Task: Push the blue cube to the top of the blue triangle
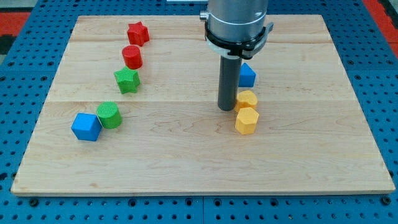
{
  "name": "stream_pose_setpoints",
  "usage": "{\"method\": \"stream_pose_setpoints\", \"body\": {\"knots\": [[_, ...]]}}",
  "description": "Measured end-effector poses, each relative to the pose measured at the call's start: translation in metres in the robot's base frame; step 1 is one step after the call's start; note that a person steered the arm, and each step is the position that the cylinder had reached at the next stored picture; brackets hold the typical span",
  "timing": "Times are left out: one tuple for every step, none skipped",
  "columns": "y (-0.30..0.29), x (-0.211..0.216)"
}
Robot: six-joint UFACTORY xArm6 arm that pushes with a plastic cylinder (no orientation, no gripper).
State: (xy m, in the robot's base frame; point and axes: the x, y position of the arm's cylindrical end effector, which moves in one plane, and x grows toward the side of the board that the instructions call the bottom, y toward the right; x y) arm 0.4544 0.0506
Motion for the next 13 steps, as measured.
{"method": "stream_pose_setpoints", "body": {"knots": [[0.003,0.005],[0.012,0.033],[0.019,0.047],[-0.001,0.065],[-0.044,0.106],[-0.112,0.142],[-0.218,0.156],[-0.313,0.132],[-0.355,0.075],[-0.347,0.056],[-0.309,0.034],[-0.264,0.028],[-0.244,0.048]]}}
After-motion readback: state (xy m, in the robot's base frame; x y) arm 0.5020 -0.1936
